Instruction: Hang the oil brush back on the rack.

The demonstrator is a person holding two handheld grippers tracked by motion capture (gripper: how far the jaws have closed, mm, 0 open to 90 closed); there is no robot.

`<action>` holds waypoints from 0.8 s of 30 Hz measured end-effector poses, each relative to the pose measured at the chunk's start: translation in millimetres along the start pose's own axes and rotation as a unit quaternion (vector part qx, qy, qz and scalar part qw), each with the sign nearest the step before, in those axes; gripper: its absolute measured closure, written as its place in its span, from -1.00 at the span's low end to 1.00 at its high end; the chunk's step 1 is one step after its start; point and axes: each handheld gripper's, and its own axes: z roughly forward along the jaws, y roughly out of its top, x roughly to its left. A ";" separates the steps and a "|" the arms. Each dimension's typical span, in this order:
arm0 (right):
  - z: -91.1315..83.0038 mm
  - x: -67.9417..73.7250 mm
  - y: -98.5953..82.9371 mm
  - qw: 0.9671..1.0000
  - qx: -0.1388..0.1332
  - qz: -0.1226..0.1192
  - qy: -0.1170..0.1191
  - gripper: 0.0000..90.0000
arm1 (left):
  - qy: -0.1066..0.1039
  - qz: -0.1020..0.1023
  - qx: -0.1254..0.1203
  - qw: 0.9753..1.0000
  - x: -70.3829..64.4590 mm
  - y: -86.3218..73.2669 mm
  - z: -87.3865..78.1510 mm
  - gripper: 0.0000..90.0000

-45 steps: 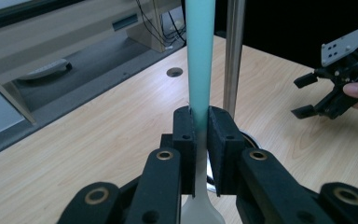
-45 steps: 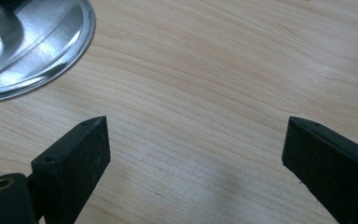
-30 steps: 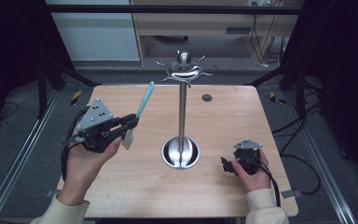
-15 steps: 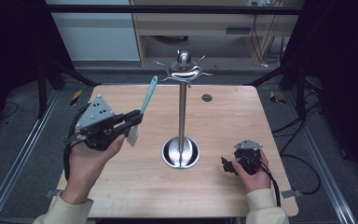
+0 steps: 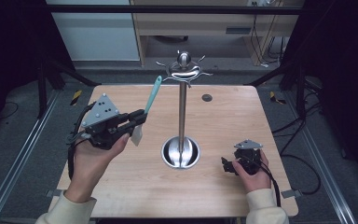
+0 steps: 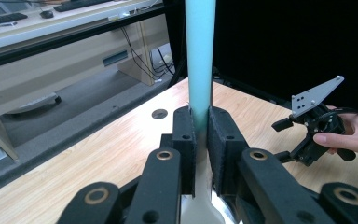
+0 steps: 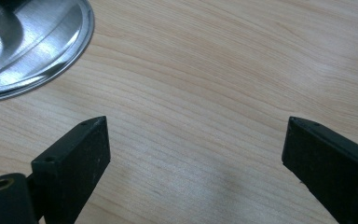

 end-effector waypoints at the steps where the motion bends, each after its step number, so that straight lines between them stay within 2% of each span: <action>1: 0.0 0.0 0.0 1.000 0.000 0.000 0.000 -0.82 | 0.000 0.000 0.000 1.000 0.0 0.0 0.0 0.81; 8: 0.0 0.0 0.0 1.000 0.000 0.000 0.000 -0.82 | 0.002 0.002 0.003 1.000 0.1 -0.2 3.7 0.81; 24: -0.2 -0.3 0.0 1.000 -0.001 -0.001 0.000 -0.82 | -0.007 -0.001 0.018 1.000 -1.2 2.1 15.9 0.81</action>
